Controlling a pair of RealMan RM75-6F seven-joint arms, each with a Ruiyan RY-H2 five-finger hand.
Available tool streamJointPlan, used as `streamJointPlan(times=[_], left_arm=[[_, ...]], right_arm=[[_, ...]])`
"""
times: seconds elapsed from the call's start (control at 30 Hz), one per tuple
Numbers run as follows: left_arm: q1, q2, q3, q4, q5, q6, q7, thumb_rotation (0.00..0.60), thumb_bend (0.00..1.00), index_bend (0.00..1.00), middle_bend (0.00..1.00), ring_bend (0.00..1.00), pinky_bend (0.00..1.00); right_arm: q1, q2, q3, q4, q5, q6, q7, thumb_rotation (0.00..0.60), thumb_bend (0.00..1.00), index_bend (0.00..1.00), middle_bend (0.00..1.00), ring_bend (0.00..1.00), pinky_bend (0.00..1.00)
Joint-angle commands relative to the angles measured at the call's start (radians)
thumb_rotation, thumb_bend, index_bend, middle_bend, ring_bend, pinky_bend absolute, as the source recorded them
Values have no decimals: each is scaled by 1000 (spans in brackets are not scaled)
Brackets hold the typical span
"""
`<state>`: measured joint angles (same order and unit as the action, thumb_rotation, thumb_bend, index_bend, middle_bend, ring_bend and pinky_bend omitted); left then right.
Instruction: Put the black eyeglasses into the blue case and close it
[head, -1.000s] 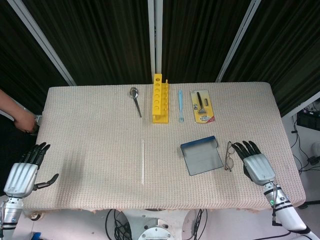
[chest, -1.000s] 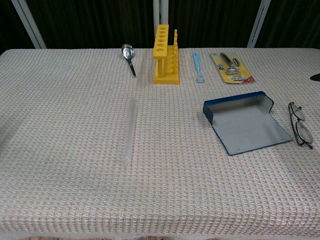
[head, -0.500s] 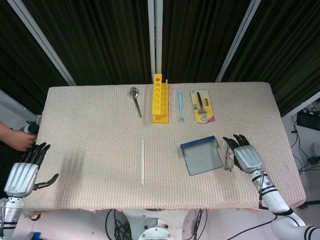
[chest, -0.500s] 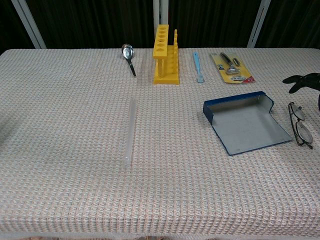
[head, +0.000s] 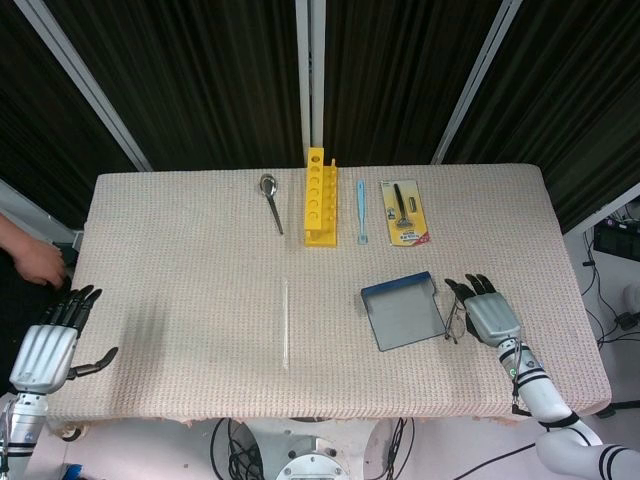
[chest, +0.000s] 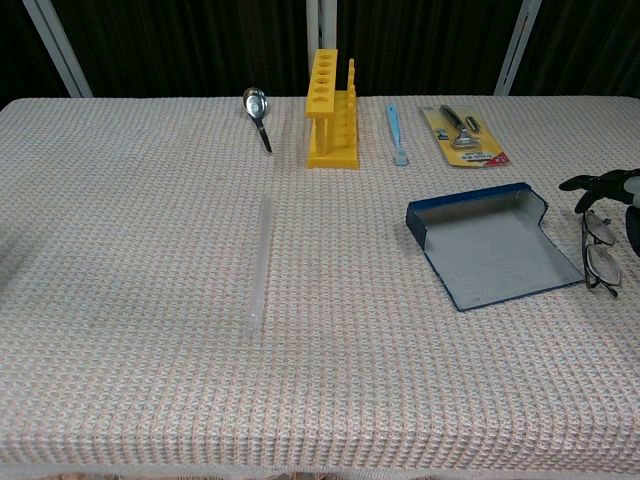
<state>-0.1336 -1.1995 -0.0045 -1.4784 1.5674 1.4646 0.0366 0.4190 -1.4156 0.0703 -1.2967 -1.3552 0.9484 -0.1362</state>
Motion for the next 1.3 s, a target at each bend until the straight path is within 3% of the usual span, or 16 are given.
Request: streamJointPlan(times=[0.03,0.37,0.53,0.63,0.67,0.77,1.0,1.3], left_arm=[[0,-1,0,2,0,1,-1,370,208,38,51,81,205],[0,-3,3,6,3,1,-6,373,207,38,51,81,205],[0,-5,3,2,5,2,-1,374,207,38,52,80,205],[0,-5,3,0,4,2,2,372,208,38,51,80,205],[1,-5,3,0,3,2,2,372,207,38,51,80,205],[2,-6,5,0,4,3,1,378,207,39,52,80,205],[11,-7,8,10,0,10,-9,381,208,41,52,80,205],[17,-4,9,27,-8,11,-27,424,208,42,52,80,205]], right_arm=[[-8,4,-5,-3,9,10,-8,600,1000,0,190,0,0],[-76,43,-37,-31,14,94,10,600,1000,0,185,0,0],[-97,61,-40,-46,-62,193,53,600,991,0,25,0,0],[-101,65,-35,-38,-115,262,53,600,768,1,0,0,0],[-100,64,-32,-36,-121,272,38,600,635,26,0,0,0],[-85,69,-22,-52,-114,261,-27,600,389,213,0,0,0],[-42,63,0,-116,-36,173,-186,600,230,371,0,0,0],[-29,20,6,-102,25,146,-255,600,226,433,0,0,0]])
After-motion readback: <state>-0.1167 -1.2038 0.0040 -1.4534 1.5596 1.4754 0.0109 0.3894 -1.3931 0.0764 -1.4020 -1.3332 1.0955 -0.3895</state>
